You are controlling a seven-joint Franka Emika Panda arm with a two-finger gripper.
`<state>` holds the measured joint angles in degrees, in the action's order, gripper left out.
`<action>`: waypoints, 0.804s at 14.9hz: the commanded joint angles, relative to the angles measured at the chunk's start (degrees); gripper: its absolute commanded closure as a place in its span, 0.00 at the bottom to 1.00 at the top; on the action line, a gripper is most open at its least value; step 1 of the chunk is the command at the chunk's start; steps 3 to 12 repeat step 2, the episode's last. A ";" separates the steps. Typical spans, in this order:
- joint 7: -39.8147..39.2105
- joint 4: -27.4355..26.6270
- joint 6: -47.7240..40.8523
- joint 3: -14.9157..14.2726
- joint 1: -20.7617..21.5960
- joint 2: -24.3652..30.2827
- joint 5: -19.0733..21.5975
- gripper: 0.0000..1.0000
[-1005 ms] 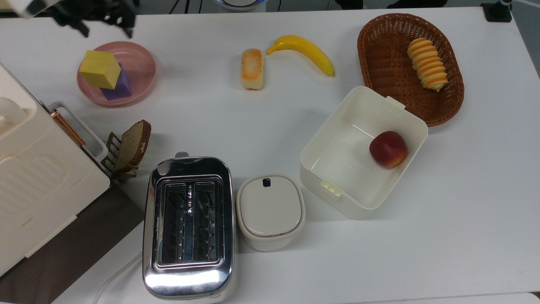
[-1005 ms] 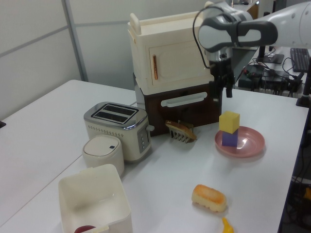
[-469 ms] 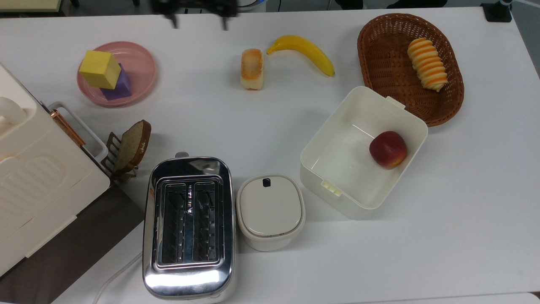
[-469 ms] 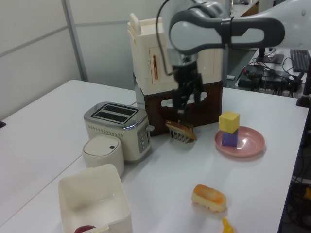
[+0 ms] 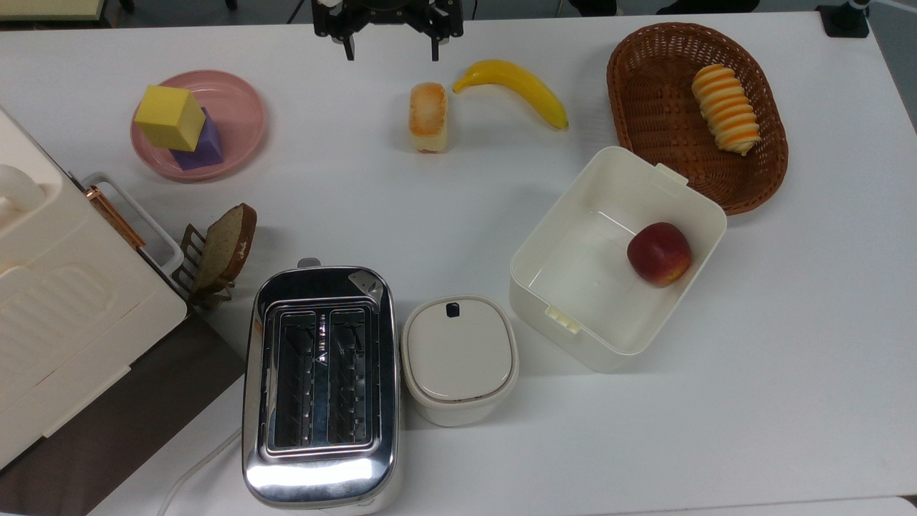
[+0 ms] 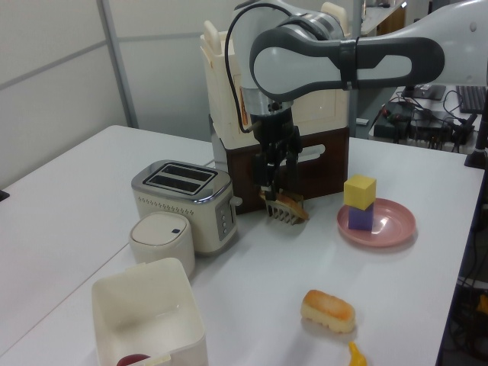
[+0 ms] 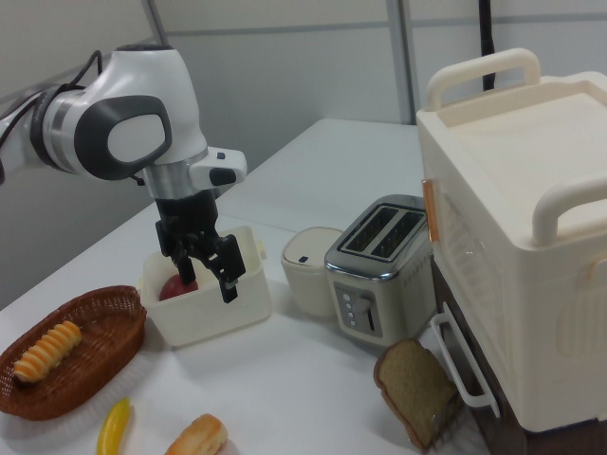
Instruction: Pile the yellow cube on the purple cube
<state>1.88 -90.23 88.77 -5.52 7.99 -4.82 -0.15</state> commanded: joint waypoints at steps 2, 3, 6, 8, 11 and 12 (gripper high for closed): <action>5.76 -0.47 1.14 -0.98 2.12 -0.46 -1.42 0.00; 5.76 -0.47 1.14 -0.98 2.12 -0.46 -1.42 0.00; 5.76 -0.47 1.14 -0.98 2.12 -0.46 -1.42 0.00; 5.76 -0.47 1.14 -0.98 2.12 -0.46 -1.42 0.00; 5.76 -0.47 1.14 -0.98 2.12 -0.46 -1.42 0.00; 5.76 -0.47 1.14 -0.98 2.12 -0.46 -1.42 0.00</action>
